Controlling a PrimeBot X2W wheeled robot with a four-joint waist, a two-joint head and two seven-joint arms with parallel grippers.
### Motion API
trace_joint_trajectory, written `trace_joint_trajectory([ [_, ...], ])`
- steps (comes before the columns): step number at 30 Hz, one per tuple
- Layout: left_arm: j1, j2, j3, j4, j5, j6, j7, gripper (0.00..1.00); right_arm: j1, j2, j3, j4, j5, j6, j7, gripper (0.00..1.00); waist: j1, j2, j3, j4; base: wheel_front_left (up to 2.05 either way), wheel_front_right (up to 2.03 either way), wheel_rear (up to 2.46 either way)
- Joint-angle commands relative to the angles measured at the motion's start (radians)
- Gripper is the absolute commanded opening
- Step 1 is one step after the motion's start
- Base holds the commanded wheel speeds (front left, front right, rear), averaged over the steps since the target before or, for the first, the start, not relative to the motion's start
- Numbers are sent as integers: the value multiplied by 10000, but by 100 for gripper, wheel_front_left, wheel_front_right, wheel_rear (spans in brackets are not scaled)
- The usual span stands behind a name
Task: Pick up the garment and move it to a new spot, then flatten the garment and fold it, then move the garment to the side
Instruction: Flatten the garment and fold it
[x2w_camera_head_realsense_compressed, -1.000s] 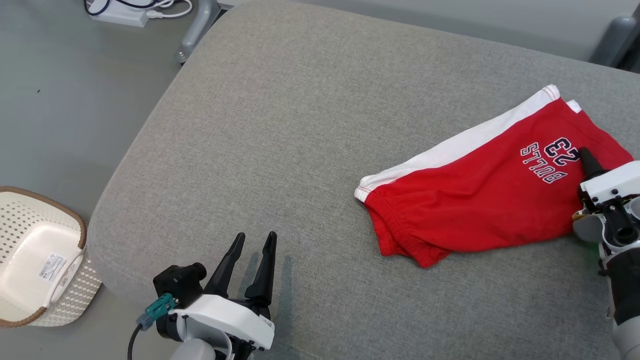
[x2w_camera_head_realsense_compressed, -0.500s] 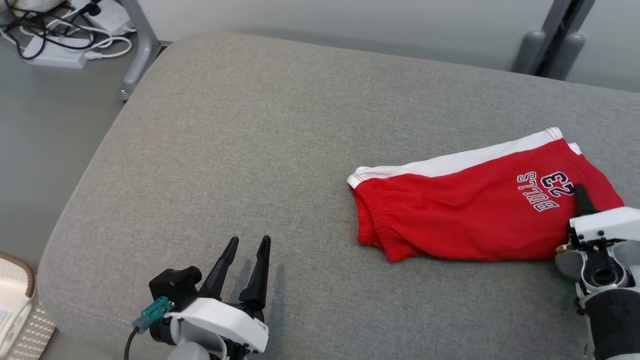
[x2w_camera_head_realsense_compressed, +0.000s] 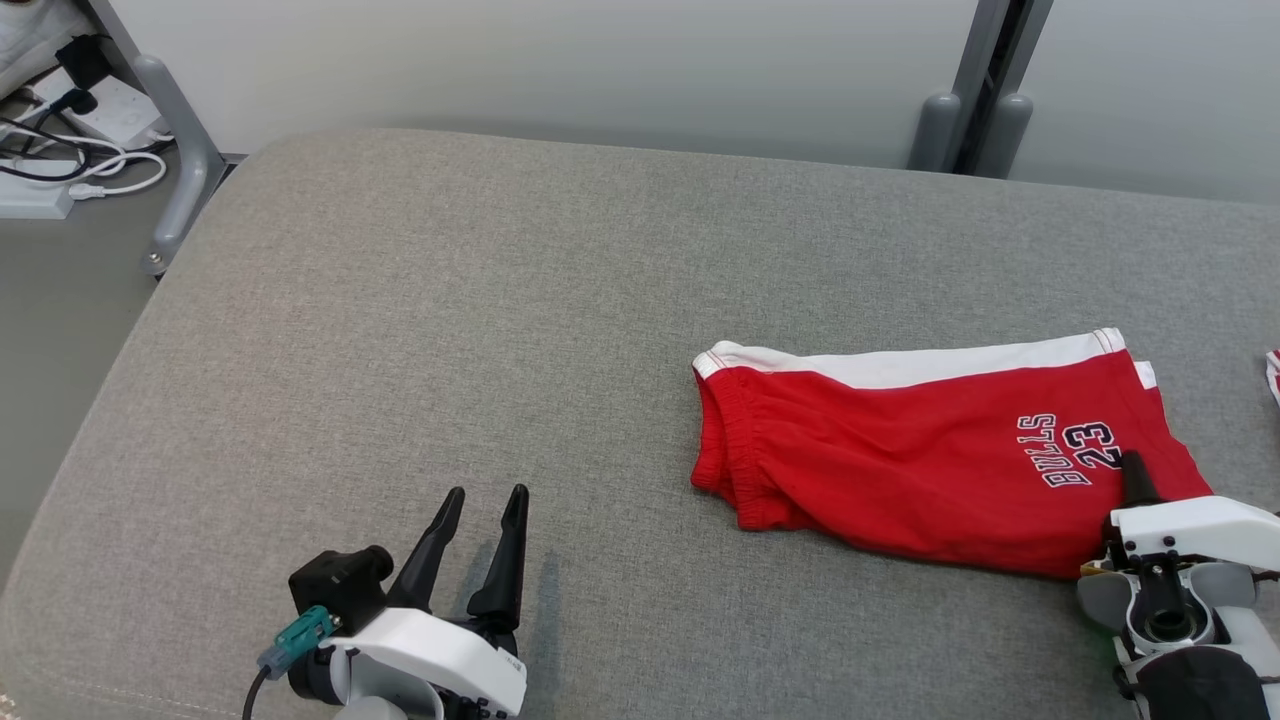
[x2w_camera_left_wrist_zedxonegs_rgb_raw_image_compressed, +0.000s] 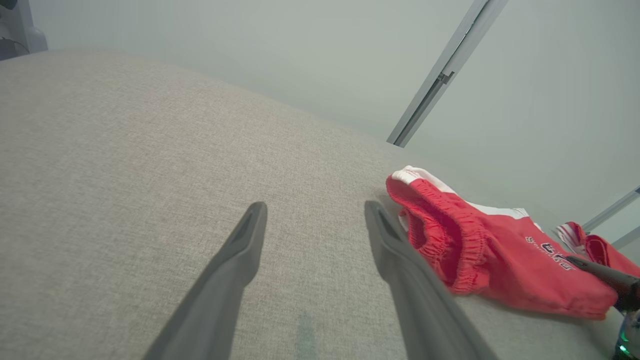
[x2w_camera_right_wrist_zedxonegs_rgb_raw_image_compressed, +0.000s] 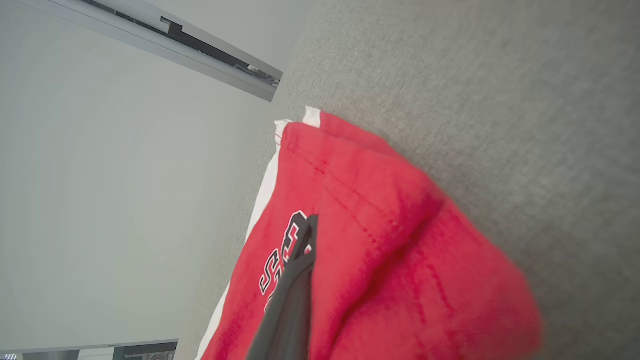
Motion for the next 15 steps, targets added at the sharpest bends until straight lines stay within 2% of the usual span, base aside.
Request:
trace_joint_trajectory([
  [1, -57, 49, -9, 18, 8, -28, -13, 100, 396, 40, 37, 399, 225, -88, -70, 0, 0, 0, -11, -1, 0, 0, 0],
  [6, -79, 50, 30, 15, -34, 48, -13, 100, 31, 78, 618, 107, 518, -68, -351, 0, 0, 0, -90, 108, 0, 0, 0],
  [15, 110, 38, 48, 43, -94, 109, -13, 100, 223, -15, 2248, -1296, 946, -42, -447, 0, 0, 0, -304, 537, 0, 0, 0],
])
